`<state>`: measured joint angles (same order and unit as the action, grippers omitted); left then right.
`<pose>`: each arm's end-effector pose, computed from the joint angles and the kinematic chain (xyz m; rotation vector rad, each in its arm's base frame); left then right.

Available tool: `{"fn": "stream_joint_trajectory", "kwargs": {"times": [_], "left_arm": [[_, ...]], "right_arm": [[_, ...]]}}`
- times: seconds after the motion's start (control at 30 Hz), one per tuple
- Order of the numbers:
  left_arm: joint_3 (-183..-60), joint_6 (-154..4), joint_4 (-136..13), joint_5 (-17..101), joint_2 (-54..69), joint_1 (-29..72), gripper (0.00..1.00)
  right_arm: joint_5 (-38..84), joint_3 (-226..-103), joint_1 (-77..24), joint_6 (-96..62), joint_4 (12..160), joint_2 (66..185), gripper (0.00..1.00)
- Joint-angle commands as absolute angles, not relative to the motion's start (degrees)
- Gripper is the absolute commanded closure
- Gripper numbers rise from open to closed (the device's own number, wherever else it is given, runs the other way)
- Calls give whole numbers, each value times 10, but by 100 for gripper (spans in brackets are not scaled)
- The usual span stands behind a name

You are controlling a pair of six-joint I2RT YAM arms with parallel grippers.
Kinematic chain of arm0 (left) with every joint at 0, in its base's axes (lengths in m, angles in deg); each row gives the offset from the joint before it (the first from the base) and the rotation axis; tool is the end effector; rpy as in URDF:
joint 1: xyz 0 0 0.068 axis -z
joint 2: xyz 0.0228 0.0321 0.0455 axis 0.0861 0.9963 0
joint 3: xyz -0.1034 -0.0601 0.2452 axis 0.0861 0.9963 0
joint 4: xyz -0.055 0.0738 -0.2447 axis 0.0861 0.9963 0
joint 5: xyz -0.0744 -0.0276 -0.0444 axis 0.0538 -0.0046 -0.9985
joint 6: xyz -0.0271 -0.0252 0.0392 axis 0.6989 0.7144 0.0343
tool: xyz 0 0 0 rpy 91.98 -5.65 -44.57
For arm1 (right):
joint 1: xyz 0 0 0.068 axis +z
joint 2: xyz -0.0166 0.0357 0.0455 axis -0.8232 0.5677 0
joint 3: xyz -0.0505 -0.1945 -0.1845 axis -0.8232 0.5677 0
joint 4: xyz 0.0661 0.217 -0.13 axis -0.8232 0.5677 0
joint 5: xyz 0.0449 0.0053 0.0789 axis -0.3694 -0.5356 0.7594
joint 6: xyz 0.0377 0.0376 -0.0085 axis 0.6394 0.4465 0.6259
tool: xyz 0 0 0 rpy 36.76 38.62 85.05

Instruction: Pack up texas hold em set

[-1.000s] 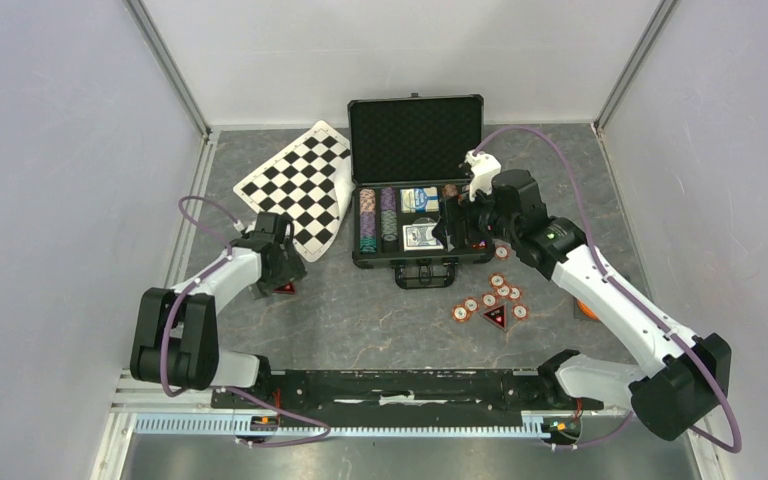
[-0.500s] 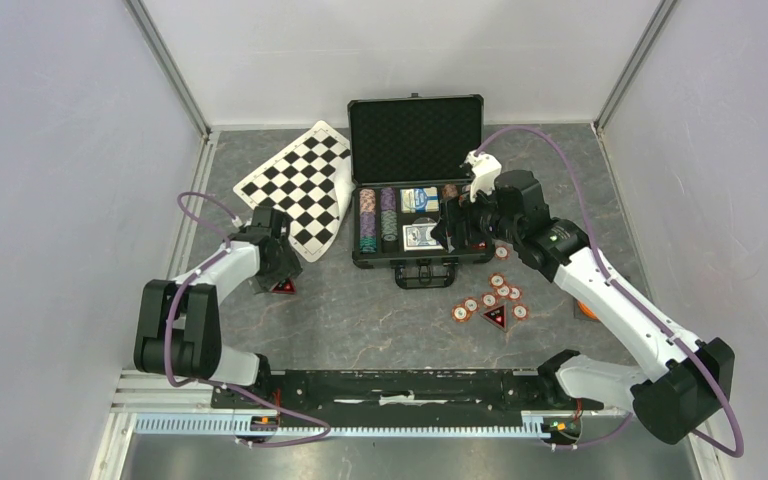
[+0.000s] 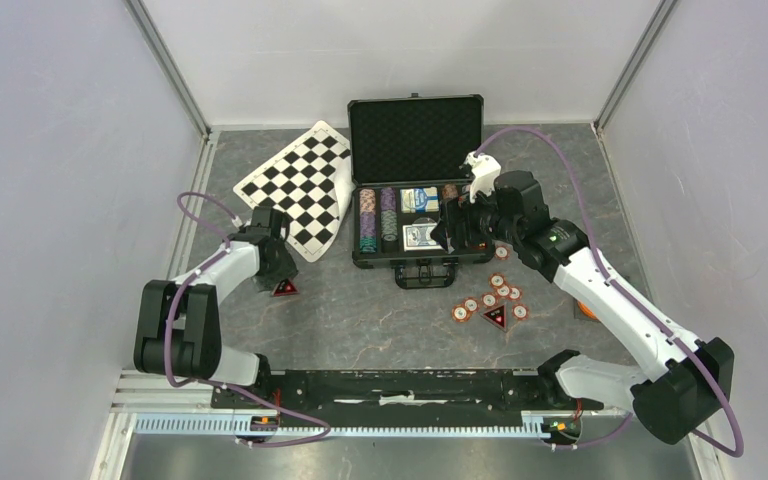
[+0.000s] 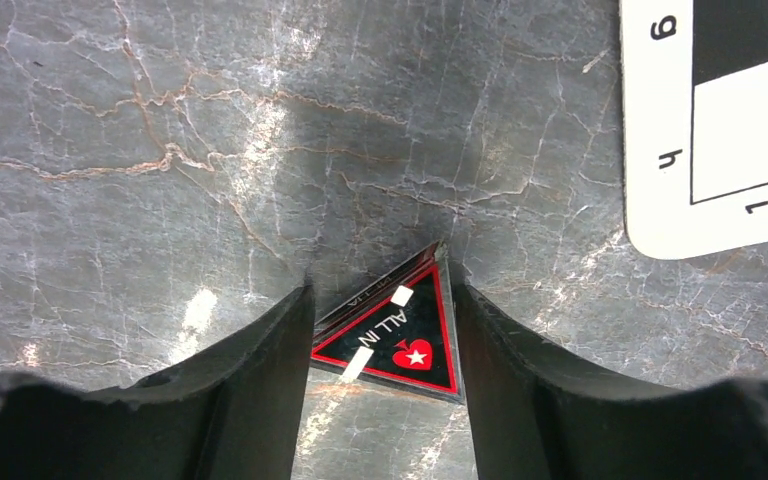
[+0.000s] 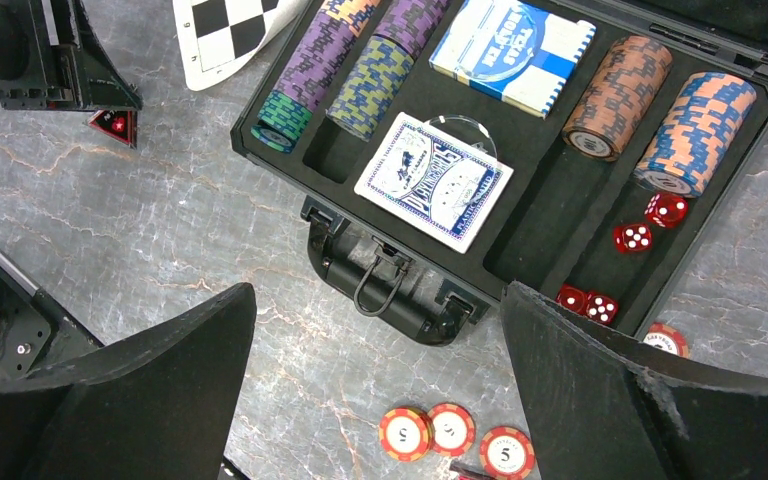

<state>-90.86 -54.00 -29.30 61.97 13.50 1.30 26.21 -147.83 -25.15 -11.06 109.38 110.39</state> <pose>0.2436 -0.0194 0.1590 -0.6768 2.6653 0.0999 0.2184 0.1347 0.3262 -0.4423 2.1286 0.6293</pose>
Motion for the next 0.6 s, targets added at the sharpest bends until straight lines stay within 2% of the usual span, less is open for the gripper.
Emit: {"fn": "stream_joint_trajectory", "kwargs": {"times": [0.0,0.2,0.3,0.33,0.57], "left_arm": [[-901,-547,-305,571,144,18,42],[-910,-536,-280,535,97,25,43],[-907,-530,-263,562,76,26,21],[-905,-528,-267,561,81,26,18],[-887,-508,-266,566,103,42,5]], "right_arm": [[265,-1478,-254,-109,1076,1090,2],[267,-1479,-253,-107,1075,1092,2],[269,-1482,-253,-106,1073,1093,2],[270,-1482,-253,-105,1073,1094,2],[272,-1483,-253,-107,1073,1093,2]]}}
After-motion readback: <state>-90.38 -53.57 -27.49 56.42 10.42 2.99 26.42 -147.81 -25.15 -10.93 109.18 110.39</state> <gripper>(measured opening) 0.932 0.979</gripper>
